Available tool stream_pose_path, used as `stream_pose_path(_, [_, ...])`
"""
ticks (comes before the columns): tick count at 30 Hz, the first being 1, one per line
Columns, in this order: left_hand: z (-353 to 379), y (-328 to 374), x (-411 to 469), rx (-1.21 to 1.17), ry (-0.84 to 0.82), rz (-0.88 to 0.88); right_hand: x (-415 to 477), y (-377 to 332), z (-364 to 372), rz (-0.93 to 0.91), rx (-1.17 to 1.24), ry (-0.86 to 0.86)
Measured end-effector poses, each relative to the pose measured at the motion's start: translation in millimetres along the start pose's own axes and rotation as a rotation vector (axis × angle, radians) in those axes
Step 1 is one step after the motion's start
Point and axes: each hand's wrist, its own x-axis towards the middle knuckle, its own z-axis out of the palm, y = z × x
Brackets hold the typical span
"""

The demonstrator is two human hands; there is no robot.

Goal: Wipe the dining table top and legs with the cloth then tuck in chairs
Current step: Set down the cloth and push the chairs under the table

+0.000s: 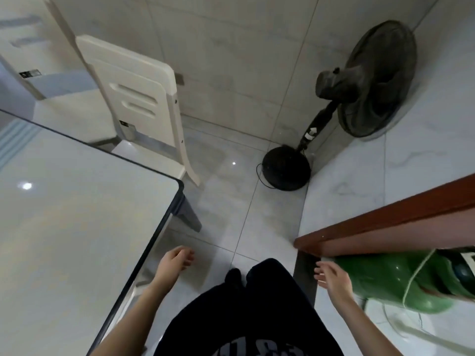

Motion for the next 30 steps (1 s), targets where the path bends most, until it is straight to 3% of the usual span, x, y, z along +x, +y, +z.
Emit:
stream_pose_path(8, [46,103,98,-0.052,0.042,-0.006,129,-96,-10,0.059,-0.013,-0.08])
stream_pose_path(12, [61,134,124,-0.166,0.136,-0.083,198,-183,6,-0.021,-0.045,-0.106])
stream_pose_path(20, [58,173,160,-0.322,0.317,-0.255,292,-364,73,-0.21,-0.208,-0.337])
stream_pose_path(30, [27,254,275,-0.539,0.403,-0.328,375,-488,181,-0.25,-0.309,-0.439])
